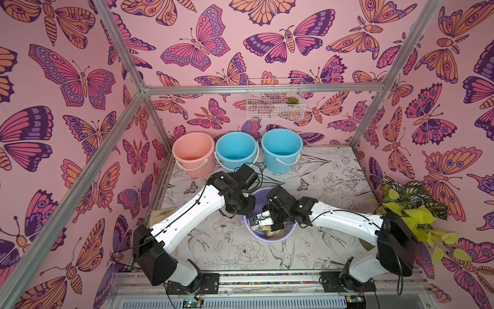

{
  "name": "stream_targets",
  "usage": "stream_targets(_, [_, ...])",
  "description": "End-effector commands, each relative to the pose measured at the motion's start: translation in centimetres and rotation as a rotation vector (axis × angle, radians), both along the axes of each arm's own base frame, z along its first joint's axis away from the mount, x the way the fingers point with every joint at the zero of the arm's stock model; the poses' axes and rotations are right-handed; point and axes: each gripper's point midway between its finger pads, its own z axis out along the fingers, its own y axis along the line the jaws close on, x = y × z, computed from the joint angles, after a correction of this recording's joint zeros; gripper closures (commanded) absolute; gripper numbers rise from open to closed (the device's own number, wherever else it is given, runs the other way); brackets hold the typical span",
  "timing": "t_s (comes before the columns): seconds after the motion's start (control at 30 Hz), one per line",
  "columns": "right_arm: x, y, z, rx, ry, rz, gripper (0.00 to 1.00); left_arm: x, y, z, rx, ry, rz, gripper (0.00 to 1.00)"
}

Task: Wipe the inside of the bucket with a cloth
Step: Wipe the dirt from the inside of the bucket.

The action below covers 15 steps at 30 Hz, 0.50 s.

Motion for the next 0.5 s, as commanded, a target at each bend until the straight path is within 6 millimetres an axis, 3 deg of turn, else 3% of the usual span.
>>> stream_targets(0.0, [2.4,0.9,-0.8,-0.041,-0.135,0.07,1.0,-0.3,-1.5,1.3,-0.091,-0.026,-0.034,1.0])
stream_targets(0.13, [5.8,2.0,-1.5,-0.05,-0.281,0.032,1.0,-0.6,-1.8,1.3,-0.098,-0.021,-0.041,1.0])
stream_targets(0.27, [9.2,2.4,-0.7,-0.035,-0.451,-0.048,1.0,-0.8,-1.7,1.3,-0.096,-0.018,-0.036,1.0])
stream_targets(0.47, [12.1,0.4,-0.4,-0.164,-0.601,-0.101,1.0,-1.0,-1.3,1.1,-0.087,-0.02,-0.022,1.0])
